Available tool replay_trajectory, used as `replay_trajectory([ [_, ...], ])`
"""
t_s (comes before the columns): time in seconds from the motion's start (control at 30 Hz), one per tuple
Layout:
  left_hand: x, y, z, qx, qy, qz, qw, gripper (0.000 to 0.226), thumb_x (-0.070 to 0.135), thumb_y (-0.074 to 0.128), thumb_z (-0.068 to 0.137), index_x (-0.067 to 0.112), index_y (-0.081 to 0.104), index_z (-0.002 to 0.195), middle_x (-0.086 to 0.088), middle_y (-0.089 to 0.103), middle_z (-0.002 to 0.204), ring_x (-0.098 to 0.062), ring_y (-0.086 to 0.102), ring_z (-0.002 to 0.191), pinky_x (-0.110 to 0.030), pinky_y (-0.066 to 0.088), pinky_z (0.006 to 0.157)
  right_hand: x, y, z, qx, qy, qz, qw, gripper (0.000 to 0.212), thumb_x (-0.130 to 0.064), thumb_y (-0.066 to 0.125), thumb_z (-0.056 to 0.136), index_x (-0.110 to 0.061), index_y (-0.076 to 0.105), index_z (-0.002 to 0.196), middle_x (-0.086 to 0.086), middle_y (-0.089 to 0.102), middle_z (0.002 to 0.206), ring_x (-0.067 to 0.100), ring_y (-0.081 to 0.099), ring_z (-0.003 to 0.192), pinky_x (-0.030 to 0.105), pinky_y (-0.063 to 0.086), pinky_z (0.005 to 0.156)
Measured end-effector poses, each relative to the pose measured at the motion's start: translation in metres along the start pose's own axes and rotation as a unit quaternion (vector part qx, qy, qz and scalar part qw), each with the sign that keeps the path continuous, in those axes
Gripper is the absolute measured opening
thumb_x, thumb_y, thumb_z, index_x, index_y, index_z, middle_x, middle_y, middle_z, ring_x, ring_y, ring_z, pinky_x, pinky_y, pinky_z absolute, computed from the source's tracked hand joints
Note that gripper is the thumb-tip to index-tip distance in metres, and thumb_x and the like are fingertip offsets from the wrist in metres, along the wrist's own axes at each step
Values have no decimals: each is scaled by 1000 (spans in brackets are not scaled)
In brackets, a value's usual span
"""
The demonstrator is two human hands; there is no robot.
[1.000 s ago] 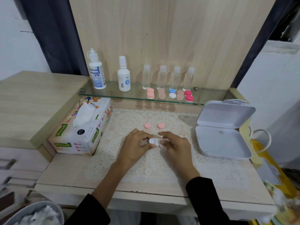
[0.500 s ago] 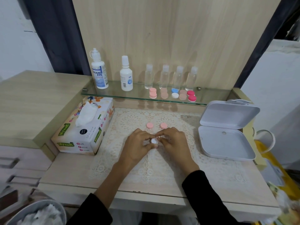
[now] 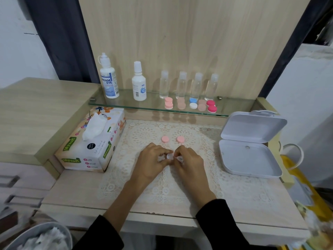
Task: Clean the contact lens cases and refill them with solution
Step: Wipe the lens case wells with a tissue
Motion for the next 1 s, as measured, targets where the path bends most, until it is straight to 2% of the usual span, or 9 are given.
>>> replay_trajectory([
  [0.13,0,0,1,0,2,-1,1000,32,30,79,72,19,75,101,9,71,89,-6,51,85,-16,40,75,3,2,-4,-6,8,-9,1000,19,-2,68,78,-12,52,76,-1,53,69,13,46,61,25,37,53],
  [0.33,0,0,1,-1,-7,-6,1000,32,24,80,71,20,74,102,12,68,85,-4,49,83,-11,37,75,3,3,-7,1,34,14,999,28,-3,69,75,-15,45,68,-7,44,62,12,39,54,16,27,50],
  [0.4,0,0,1,-3,-11,-6,1000,33,21,81,70,20,74,103,15,65,83,-5,49,84,-11,37,75,3,2,-8,-2,54,30,998,28,1,66,70,-15,43,66,-5,44,57,14,39,52,21,27,47],
  [0.47,-1,0,1,-7,-11,-9,1000,34,20,82,70,19,74,102,18,63,83,-5,50,84,-14,39,76,3,0,-10,-5,75,66,995,28,1,64,70,-16,43,65,-3,45,54,16,39,48,32,33,43],
  [0.57,0,1,1,-7,-12,-20,1000,32,22,82,69,20,75,100,22,61,83,3,48,84,-12,37,75,6,-2,-10,-2,139,145,980,28,-1,66,71,-19,46,63,1,49,51,23,43,47,41,38,41],
  [0.73,0,1,2,-5,-11,-27,1000,31,27,83,68,20,75,98,19,64,84,1,49,83,-15,39,74,6,-6,-11,16,179,159,971,28,-2,69,67,-18,47,61,-2,47,51,4,37,49,28,33,45],
  [0.83,-1,1,2,-2,-8,-25,1000,31,23,83,68,19,75,98,22,62,84,1,48,82,-13,37,74,8,-10,-11,35,207,163,964,24,0,66,64,-15,48,62,4,50,53,5,38,50,28,33,46],
  [1.0,-1,1,2,-1,-6,-27,1000,33,19,84,67,18,75,99,18,65,85,6,47,81,-8,34,72,19,-12,-11,62,232,168,956,27,-1,69,65,-19,49,62,-7,51,54,4,40,51,25,34,49],
])
Point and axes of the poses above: each hand's wrist, its own z-axis towards the middle knuckle, its own y-axis out of the palm, x = y × z, the point moved 3 cm from there along z, towards the middle knuckle
